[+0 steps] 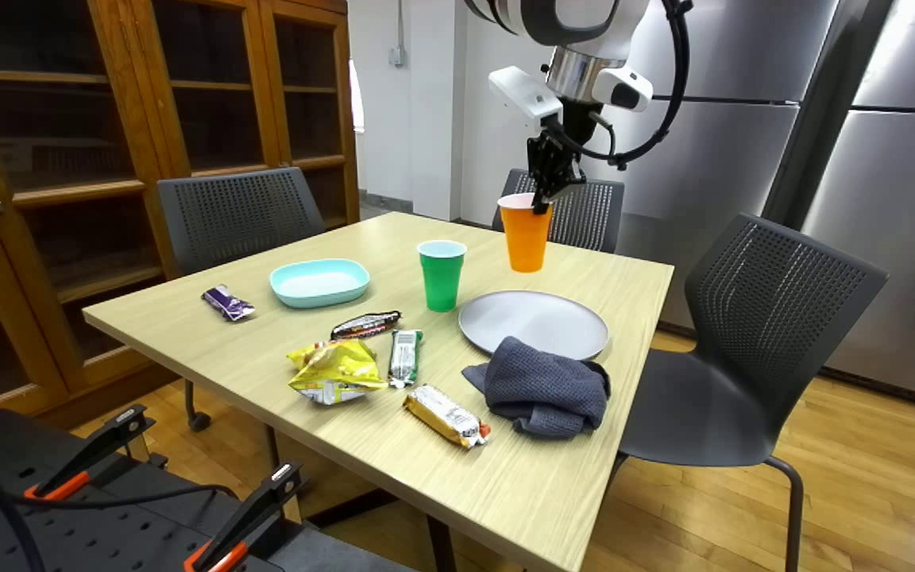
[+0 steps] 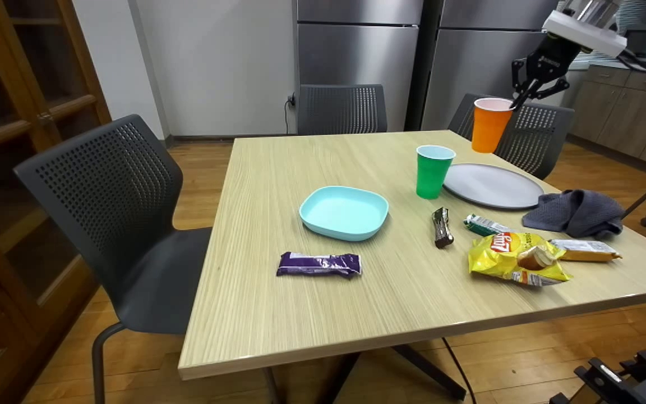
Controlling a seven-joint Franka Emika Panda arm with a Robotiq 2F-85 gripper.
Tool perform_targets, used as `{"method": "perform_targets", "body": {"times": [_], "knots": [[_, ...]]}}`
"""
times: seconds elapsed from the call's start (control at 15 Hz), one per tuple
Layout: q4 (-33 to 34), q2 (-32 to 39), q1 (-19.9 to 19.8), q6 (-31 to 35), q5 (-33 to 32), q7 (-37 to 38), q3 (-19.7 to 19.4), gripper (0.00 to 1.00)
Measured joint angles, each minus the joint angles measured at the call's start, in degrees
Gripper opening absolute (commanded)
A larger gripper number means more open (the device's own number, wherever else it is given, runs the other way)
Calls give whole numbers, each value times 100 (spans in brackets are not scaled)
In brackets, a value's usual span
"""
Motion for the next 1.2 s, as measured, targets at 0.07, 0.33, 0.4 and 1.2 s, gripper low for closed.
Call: {"method": "perform_targets", "body": {"times": [0.07, 0.33, 0.4, 1.2], "knots": [[9, 82, 31, 106, -6, 0, 26, 1], [91, 406, 109, 393, -18, 2, 104, 1], [127, 479, 111, 408, -18, 5, 117, 1], [572, 1064, 64, 395, -16, 248, 174, 1]]}}
